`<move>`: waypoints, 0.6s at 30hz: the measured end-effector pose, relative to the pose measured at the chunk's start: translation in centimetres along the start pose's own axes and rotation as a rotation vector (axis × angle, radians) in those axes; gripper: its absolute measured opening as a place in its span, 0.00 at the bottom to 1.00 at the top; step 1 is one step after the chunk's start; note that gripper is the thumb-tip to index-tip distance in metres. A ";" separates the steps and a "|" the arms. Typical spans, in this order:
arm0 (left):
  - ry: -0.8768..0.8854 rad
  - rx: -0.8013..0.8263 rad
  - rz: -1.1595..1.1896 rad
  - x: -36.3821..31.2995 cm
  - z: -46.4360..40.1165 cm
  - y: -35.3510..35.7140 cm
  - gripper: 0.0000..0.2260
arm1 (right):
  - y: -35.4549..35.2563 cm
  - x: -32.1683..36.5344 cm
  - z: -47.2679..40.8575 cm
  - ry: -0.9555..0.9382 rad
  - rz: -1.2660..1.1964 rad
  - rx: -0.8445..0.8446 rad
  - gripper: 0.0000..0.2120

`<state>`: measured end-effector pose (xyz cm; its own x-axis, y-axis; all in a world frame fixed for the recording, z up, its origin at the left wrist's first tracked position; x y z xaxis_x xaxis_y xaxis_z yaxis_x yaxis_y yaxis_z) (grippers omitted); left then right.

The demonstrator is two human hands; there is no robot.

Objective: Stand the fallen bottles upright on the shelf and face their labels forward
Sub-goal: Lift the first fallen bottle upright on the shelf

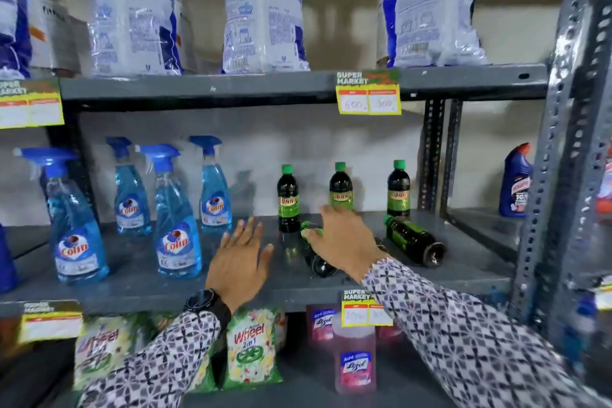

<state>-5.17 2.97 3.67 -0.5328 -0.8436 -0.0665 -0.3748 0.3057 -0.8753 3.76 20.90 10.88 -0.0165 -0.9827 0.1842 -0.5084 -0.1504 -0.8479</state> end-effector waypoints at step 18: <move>-0.065 0.187 -0.040 2.2 0.4 5.1 0.40 | 6.5 -2.1 -4.6 0.347 -0.555 0.135 0.25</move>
<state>-7.98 2.49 -1.09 -0.4679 -0.8820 -0.0559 -0.2439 0.1896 -0.9511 -3.48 22.44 7.33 -0.0714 -0.6675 0.7412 -0.4099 -0.6578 -0.6319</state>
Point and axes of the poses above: each hand's wrist, its own z-axis away from the middle knuckle, its own y-axis out of the palm, x = y × z, the point moved 7 cm from there along -z, towards the middle knuckle, and after that the axes turned 3 degrees about x, right-handed, at the moved point
